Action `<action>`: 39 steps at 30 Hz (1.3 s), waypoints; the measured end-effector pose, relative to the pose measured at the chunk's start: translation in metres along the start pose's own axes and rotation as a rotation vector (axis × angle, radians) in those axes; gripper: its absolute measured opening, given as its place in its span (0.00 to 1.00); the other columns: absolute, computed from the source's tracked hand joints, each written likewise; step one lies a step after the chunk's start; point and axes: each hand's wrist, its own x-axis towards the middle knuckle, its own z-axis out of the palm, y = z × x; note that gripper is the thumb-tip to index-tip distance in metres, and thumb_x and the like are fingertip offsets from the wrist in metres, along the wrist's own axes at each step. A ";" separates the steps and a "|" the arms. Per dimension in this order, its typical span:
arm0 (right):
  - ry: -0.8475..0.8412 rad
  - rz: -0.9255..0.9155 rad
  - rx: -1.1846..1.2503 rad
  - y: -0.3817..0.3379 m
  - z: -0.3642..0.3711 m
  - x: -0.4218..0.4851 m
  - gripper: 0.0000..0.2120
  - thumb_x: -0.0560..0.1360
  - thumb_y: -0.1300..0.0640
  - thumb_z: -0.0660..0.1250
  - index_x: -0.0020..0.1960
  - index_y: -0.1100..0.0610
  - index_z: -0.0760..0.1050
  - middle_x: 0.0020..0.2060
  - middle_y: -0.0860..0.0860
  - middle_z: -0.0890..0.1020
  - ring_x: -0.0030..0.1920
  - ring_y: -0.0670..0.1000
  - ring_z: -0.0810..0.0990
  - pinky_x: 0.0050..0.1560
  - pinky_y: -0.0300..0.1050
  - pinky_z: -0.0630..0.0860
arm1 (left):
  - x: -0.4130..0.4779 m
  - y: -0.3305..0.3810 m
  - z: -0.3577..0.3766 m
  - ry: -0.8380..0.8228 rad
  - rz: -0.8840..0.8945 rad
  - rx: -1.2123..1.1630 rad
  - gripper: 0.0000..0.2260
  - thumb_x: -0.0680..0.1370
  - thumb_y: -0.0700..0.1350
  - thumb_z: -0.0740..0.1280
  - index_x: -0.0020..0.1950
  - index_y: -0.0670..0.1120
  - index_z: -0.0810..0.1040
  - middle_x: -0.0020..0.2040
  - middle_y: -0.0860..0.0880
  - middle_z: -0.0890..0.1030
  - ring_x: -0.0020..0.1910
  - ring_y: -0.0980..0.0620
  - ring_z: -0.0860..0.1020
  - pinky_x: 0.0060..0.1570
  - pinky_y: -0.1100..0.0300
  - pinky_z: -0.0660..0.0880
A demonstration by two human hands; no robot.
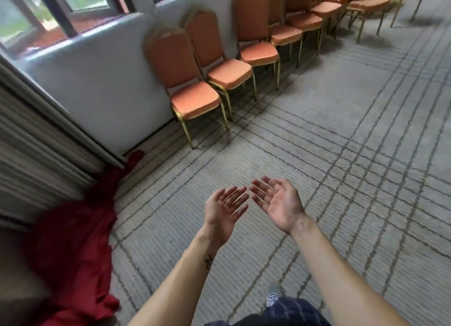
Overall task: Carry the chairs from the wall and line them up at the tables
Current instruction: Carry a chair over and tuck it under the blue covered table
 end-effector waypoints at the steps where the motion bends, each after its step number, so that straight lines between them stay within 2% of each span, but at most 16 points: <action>1: -0.034 0.032 -0.033 -0.008 0.014 0.019 0.17 0.82 0.51 0.57 0.65 0.60 0.74 0.61 0.60 0.83 0.59 0.58 0.83 0.66 0.54 0.75 | 0.013 0.014 0.001 0.016 0.033 -0.024 0.18 0.83 0.49 0.57 0.66 0.39 0.75 0.61 0.39 0.83 0.65 0.40 0.80 0.72 0.43 0.69; 5: -0.116 0.119 -0.111 -0.022 0.066 0.077 0.18 0.82 0.51 0.58 0.65 0.60 0.74 0.59 0.59 0.84 0.59 0.57 0.83 0.62 0.53 0.77 | 0.049 0.066 0.003 0.073 0.118 -0.113 0.19 0.83 0.49 0.57 0.67 0.39 0.74 0.62 0.39 0.83 0.65 0.40 0.80 0.72 0.43 0.70; 10: -0.166 0.201 -0.187 -0.021 0.128 0.150 0.19 0.83 0.50 0.57 0.66 0.61 0.74 0.60 0.59 0.84 0.60 0.57 0.83 0.65 0.54 0.76 | 0.096 0.131 -0.012 0.123 0.194 -0.143 0.18 0.84 0.49 0.57 0.66 0.39 0.75 0.62 0.39 0.83 0.64 0.40 0.81 0.72 0.44 0.70; 17: -0.140 0.172 -0.236 -0.011 0.237 0.251 0.19 0.83 0.51 0.58 0.67 0.61 0.74 0.59 0.59 0.84 0.62 0.58 0.82 0.65 0.54 0.75 | 0.177 0.256 -0.052 0.129 0.219 -0.162 0.17 0.84 0.50 0.56 0.66 0.41 0.76 0.62 0.40 0.83 0.64 0.41 0.80 0.71 0.46 0.71; 22: -0.155 0.134 -0.236 -0.006 0.327 0.319 0.19 0.83 0.52 0.58 0.67 0.62 0.74 0.60 0.60 0.84 0.62 0.59 0.82 0.65 0.53 0.76 | 0.232 0.359 -0.070 0.065 0.231 -0.121 0.18 0.84 0.49 0.56 0.66 0.40 0.75 0.61 0.41 0.84 0.63 0.42 0.81 0.65 0.47 0.74; 25: -0.149 0.125 -0.224 -0.004 0.370 0.355 0.20 0.82 0.51 0.58 0.68 0.62 0.74 0.60 0.60 0.84 0.62 0.59 0.82 0.64 0.53 0.76 | 0.263 0.411 -0.075 0.063 0.217 -0.126 0.18 0.84 0.49 0.56 0.65 0.40 0.76 0.62 0.40 0.83 0.63 0.41 0.81 0.69 0.46 0.72; 29: -0.135 0.133 -0.229 -0.007 0.414 0.417 0.20 0.82 0.51 0.58 0.68 0.62 0.74 0.60 0.60 0.84 0.61 0.58 0.83 0.63 0.52 0.77 | 0.314 0.468 -0.083 0.049 0.211 -0.125 0.18 0.84 0.49 0.56 0.66 0.40 0.75 0.61 0.40 0.84 0.62 0.42 0.82 0.62 0.48 0.76; 34: -0.139 0.142 -0.242 -0.018 0.464 0.515 0.19 0.82 0.52 0.58 0.67 0.61 0.74 0.59 0.60 0.84 0.60 0.58 0.83 0.68 0.54 0.74 | 0.392 0.527 -0.092 0.101 0.216 -0.162 0.18 0.84 0.49 0.56 0.66 0.40 0.75 0.61 0.40 0.84 0.63 0.40 0.81 0.69 0.45 0.73; 39: -0.134 0.181 -0.239 -0.028 0.520 0.627 0.20 0.82 0.52 0.57 0.69 0.61 0.73 0.59 0.58 0.85 0.60 0.57 0.83 0.64 0.52 0.76 | 0.473 0.604 -0.099 0.189 0.248 -0.192 0.17 0.84 0.48 0.56 0.66 0.39 0.75 0.62 0.39 0.83 0.63 0.40 0.81 0.69 0.45 0.72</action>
